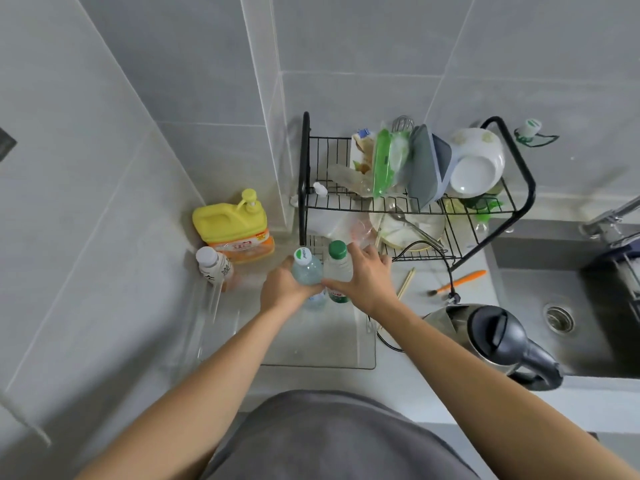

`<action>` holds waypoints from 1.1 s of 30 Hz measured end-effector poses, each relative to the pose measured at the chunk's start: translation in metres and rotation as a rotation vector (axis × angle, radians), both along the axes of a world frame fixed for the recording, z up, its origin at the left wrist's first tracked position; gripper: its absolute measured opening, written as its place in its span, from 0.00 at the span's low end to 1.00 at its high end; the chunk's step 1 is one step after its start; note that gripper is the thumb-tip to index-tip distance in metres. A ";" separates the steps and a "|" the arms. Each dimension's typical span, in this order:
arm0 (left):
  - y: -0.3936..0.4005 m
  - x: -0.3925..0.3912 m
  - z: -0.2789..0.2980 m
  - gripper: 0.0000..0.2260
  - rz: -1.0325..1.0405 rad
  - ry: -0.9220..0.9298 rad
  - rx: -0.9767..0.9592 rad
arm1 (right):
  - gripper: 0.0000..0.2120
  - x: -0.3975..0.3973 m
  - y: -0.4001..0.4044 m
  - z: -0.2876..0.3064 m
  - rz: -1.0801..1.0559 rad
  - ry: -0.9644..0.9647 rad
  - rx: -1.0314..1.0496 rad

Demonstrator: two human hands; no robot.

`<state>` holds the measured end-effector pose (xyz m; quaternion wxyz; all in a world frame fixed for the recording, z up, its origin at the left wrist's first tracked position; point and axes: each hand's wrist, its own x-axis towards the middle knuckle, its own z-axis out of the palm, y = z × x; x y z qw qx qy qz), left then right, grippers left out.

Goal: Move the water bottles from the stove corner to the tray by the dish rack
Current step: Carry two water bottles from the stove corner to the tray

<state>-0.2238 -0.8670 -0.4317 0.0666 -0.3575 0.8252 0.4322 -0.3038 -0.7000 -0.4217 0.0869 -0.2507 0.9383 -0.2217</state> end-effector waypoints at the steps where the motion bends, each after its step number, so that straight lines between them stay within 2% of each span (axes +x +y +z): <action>1: -0.002 -0.003 -0.007 0.34 -0.015 0.008 -0.003 | 0.34 -0.002 0.000 -0.002 0.009 0.011 0.019; 4: -0.003 -0.010 -0.010 0.33 -0.041 0.048 -0.013 | 0.33 -0.005 0.002 -0.008 0.019 0.036 0.050; 8: 0.002 -0.017 0.001 0.27 -0.029 0.080 -0.010 | 0.32 -0.011 0.003 -0.012 -0.005 0.041 0.061; 13: 0.009 -0.028 0.003 0.28 -0.089 0.102 -0.039 | 0.39 -0.018 0.002 -0.010 -0.033 0.002 0.058; 18: 0.007 -0.027 0.002 0.26 -0.119 0.124 -0.070 | 0.33 -0.017 0.007 -0.018 -0.039 0.041 0.006; 24: -0.011 -0.026 0.023 0.15 -0.273 0.308 -0.170 | 0.20 -0.028 0.012 0.002 0.041 0.089 -0.204; 27: -0.017 -0.028 0.034 0.12 -0.426 0.333 -0.294 | 0.18 -0.035 0.011 0.020 0.104 0.112 -0.064; 30: -0.015 -0.031 0.042 0.11 -0.580 0.271 -0.369 | 0.19 -0.039 0.006 0.033 0.097 0.082 0.125; 33: -0.012 -0.033 0.048 0.11 -0.648 0.246 -0.410 | 0.18 -0.042 0.000 0.039 0.118 0.104 0.196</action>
